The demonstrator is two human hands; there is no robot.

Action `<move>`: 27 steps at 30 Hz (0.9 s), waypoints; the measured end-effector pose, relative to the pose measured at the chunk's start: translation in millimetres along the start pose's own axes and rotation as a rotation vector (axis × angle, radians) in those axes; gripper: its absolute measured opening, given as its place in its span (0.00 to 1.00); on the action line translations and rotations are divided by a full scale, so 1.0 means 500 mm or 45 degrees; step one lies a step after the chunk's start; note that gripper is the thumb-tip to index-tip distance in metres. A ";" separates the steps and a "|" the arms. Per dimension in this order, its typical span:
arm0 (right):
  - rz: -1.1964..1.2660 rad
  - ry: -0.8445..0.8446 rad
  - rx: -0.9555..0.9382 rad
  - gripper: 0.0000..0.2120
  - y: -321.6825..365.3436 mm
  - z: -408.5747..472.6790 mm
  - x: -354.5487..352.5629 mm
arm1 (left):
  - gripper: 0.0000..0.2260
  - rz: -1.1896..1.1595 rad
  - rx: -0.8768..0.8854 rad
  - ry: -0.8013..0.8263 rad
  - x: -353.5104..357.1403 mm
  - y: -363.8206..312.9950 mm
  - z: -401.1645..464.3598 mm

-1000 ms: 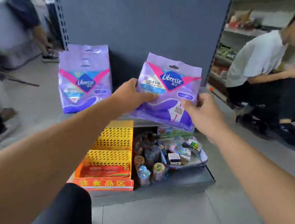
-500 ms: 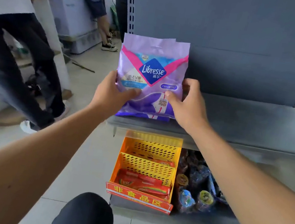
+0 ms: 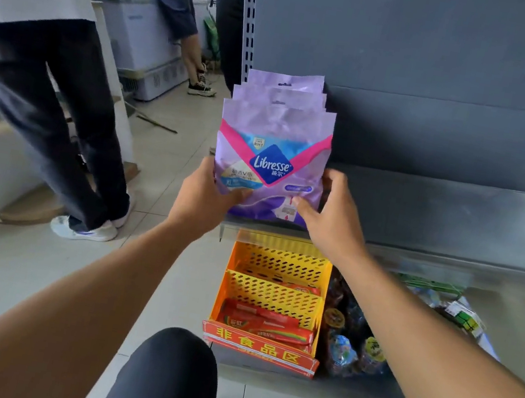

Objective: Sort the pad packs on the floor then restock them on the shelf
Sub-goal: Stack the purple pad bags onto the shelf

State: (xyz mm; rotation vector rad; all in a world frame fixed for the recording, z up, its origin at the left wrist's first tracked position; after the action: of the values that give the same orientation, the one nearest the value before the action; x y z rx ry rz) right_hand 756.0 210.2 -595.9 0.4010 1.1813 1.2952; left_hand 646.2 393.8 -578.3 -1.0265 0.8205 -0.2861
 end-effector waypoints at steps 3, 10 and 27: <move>-0.041 -0.007 -0.032 0.26 0.016 0.002 0.014 | 0.17 -0.016 -0.059 -0.052 -0.009 0.004 0.005; -0.173 0.015 0.006 0.26 -0.001 0.006 0.025 | 0.19 0.208 -0.127 0.196 0.028 0.013 0.011; -0.068 0.123 0.109 0.27 0.014 0.002 0.037 | 0.20 0.006 -0.181 0.231 0.026 0.032 0.027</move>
State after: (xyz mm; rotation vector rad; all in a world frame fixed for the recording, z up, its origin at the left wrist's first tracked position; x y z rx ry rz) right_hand 750.3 229.0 -598.1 0.3700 1.3237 1.2321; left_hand 662.2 403.3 -594.4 -1.1433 1.0184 -0.3240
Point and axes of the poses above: each hand's wrist, its own z-axis towards the middle knuckle, its own x-axis out of the palm, y = z × x, the point moved 4 cm from there along z, towards the middle knuckle, and after that the axes turned 3 degrees about -y, right-handed, at the moved point
